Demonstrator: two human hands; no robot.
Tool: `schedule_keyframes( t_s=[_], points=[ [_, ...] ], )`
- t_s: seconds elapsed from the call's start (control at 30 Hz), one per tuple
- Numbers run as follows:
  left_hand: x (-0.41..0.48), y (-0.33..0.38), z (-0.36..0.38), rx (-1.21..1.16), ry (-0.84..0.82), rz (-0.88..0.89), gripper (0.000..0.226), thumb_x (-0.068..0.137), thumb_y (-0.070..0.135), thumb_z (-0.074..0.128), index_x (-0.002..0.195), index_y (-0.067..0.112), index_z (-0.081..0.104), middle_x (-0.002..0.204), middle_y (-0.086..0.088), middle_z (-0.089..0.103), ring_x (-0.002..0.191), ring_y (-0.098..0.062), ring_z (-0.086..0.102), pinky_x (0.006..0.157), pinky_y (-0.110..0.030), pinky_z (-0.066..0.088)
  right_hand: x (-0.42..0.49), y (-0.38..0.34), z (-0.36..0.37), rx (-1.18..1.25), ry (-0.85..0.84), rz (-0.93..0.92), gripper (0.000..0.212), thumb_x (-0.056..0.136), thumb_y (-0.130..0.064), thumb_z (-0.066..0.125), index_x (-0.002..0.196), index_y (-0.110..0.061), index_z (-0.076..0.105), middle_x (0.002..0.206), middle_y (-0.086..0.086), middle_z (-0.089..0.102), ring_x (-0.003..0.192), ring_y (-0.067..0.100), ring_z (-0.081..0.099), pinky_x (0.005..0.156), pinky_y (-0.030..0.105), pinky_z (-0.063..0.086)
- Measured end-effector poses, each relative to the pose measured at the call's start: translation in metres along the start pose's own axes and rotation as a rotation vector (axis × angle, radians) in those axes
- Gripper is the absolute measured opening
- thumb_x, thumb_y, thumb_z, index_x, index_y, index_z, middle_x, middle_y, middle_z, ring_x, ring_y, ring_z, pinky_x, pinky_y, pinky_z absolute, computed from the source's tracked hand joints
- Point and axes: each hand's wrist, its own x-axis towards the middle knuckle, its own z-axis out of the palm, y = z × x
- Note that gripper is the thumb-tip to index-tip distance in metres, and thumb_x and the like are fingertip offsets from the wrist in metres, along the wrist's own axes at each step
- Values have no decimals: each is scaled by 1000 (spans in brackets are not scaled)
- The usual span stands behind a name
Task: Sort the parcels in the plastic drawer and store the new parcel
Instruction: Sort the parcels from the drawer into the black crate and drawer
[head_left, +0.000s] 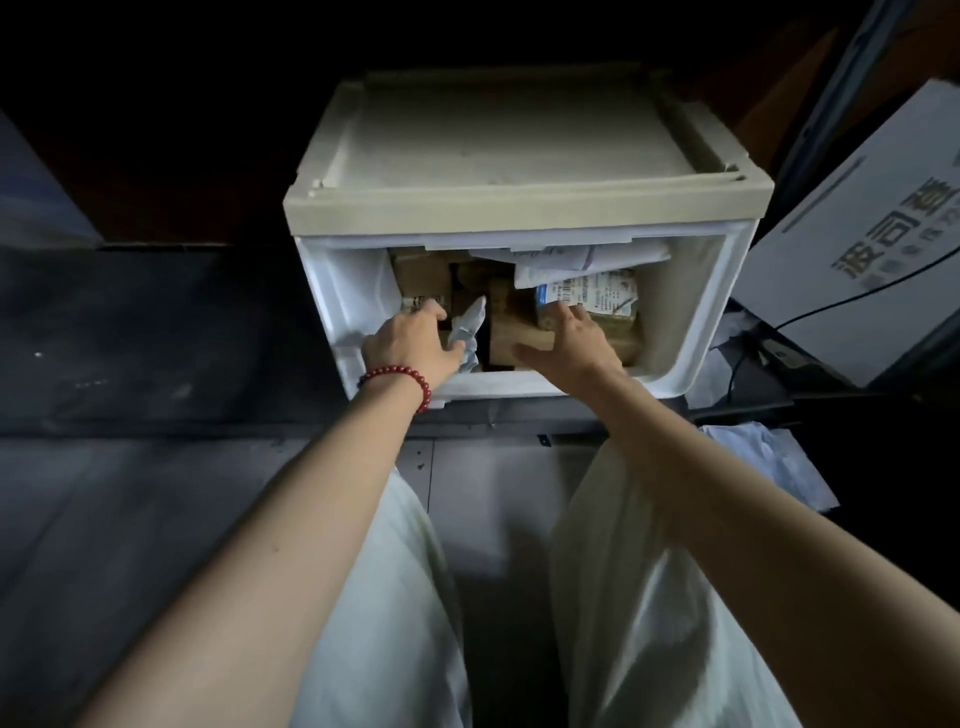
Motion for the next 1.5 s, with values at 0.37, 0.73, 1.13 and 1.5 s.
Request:
schedule_keyframes(
  t_s=[0.37, 0.73, 1.13, 1.5],
  points=[
    [46, -8, 35, -51, -106, -73, 67, 80, 50, 69, 133, 19, 43, 125, -10, 54, 109, -29, 57, 83, -38, 52, 45, -8, 32, -114, 48, -247, 69, 86, -22, 68, 145, -24, 33, 137, 8, 44, 126, 28, 43, 88, 40, 47],
    [64, 10, 63, 27, -141, -99, 69, 78, 51, 70, 131, 18, 39, 127, -8, 56, 116, -30, 57, 77, -35, 44, 77, -13, 61, -187, 106, -325, 40, 91, -3, 54, 128, -18, 54, 126, 10, 45, 117, 31, 45, 81, 39, 48],
    [73, -8, 61, -104, -34, -96, 62, 72, 39, 79, 124, 21, 48, 113, -7, 65, 100, -31, 63, 74, -36, 54, 73, -22, 53, 261, 346, -388, 14, 94, -16, 52, 103, -10, 61, 109, 7, 54, 83, 27, 58, 63, 38, 47],
    [42, -27, 22, -631, 61, -119, 9, 93, 25, 58, 97, 17, 62, 84, -1, 63, 75, -15, 58, 53, -17, 44, 39, -28, 42, 417, 314, -136, 49, 91, -32, 63, 133, -16, 44, 133, 4, 44, 112, 20, 54, 84, 30, 45]
  ],
)
